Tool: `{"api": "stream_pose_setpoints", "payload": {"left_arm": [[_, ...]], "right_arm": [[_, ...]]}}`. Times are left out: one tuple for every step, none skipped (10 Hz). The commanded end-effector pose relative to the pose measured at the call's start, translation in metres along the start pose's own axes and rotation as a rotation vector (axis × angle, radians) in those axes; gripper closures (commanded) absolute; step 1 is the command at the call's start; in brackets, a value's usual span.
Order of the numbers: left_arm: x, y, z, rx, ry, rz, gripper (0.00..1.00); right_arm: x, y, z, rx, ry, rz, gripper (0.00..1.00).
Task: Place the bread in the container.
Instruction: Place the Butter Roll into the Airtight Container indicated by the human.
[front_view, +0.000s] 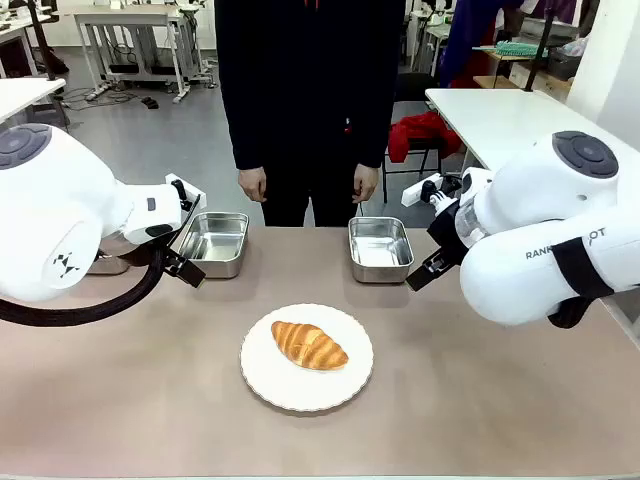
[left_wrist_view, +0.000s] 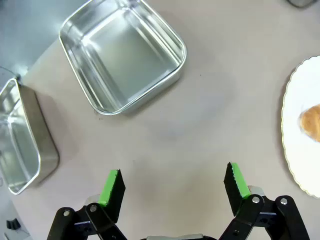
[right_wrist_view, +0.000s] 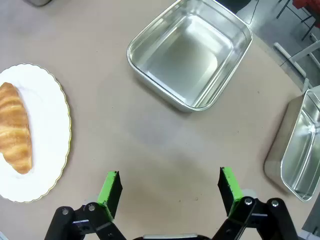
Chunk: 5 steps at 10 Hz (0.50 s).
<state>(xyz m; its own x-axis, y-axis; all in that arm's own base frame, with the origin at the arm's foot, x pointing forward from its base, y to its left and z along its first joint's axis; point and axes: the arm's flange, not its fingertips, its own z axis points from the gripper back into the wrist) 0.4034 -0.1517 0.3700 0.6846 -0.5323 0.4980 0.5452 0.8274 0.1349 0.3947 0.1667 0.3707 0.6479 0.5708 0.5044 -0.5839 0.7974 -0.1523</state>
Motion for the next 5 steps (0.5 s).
{"api": "stream_pose_setpoints", "payload": {"left_arm": [[0.0000, 0.0000, 0.0001, 0.000, 0.000, 0.000, 0.00], [0.0000, 0.0000, 0.0001, 0.000, 0.000, 0.000, 0.00], [0.0000, 0.0000, 0.0001, 0.000, 0.000, 0.000, 0.00], [0.0000, 0.0000, 0.0001, 0.000, 0.000, 0.000, 0.00], [0.0000, 0.0000, 0.0001, 0.000, 0.000, 0.000, 0.00]], "right_arm": [[0.0001, 0.0000, 0.0001, 0.000, 0.000, 0.000, 0.00], [0.0001, 0.0000, 0.0001, 0.000, 0.000, 0.000, 0.00], [0.0001, 0.0000, 0.0001, 0.000, 0.000, 0.000, 0.00], [0.0001, 0.0000, 0.0001, 0.000, 0.000, 0.000, 0.00], [0.0001, 0.0000, 0.0001, 0.000, 0.000, 0.000, 0.00]]}}
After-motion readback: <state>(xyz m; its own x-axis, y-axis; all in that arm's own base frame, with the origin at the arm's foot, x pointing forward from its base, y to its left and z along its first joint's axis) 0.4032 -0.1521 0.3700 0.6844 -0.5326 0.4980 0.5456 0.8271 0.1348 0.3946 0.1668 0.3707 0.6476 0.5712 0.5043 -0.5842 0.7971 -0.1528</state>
